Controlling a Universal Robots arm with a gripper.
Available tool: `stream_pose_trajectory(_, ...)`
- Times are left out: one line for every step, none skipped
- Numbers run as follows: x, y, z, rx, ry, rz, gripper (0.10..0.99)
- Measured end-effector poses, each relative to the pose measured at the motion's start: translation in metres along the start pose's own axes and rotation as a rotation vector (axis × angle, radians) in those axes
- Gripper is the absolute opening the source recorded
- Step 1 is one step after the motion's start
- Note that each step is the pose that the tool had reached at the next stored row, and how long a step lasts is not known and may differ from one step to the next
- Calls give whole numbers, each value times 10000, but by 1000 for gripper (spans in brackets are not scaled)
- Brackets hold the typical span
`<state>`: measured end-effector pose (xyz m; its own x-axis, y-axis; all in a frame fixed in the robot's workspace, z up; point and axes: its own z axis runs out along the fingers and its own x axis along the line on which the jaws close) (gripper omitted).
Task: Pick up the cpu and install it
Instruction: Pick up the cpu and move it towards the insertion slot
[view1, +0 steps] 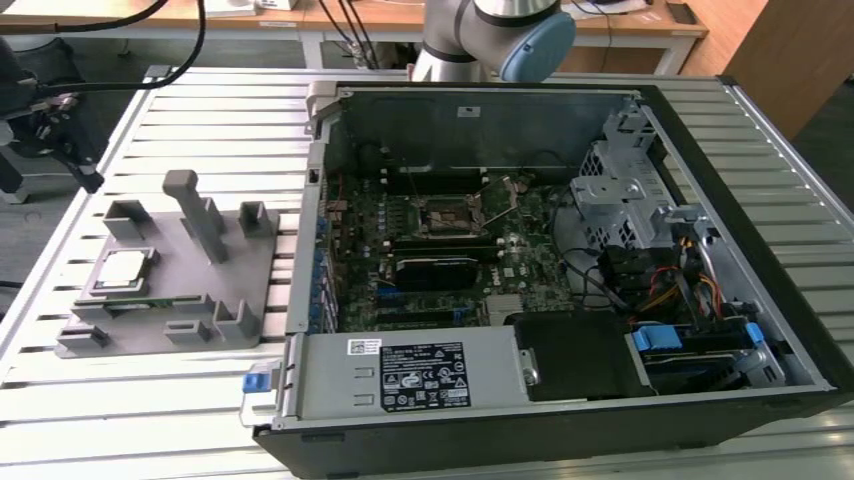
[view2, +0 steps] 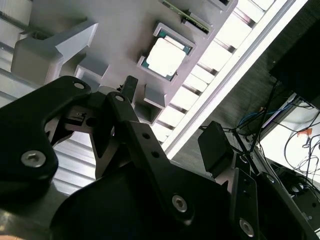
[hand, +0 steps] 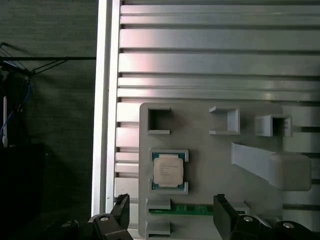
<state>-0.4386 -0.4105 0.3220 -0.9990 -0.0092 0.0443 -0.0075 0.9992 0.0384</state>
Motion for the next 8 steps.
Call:
stream_pose_trajectory(0,0,7,0,0,0,761)
stream_pose_trajectory(0,0,13,-1,-1,0,761)
stream_pose_trajectory(-1,-1,20,0,-1,1,761)
stream_pose_trajectory(-1,-1,26,-1,-2,1,761)
stream_pose_trajectory(-2,-1,32,0,-1,1,761)
stream_pose_trajectory(-3,-1,40,-1,-1,1,761)
stream_pose_trajectory(-4,-1,48,-1,-1,2,761)
stream_pose_trajectory(-5,-2,56,-1,-1,1,761)
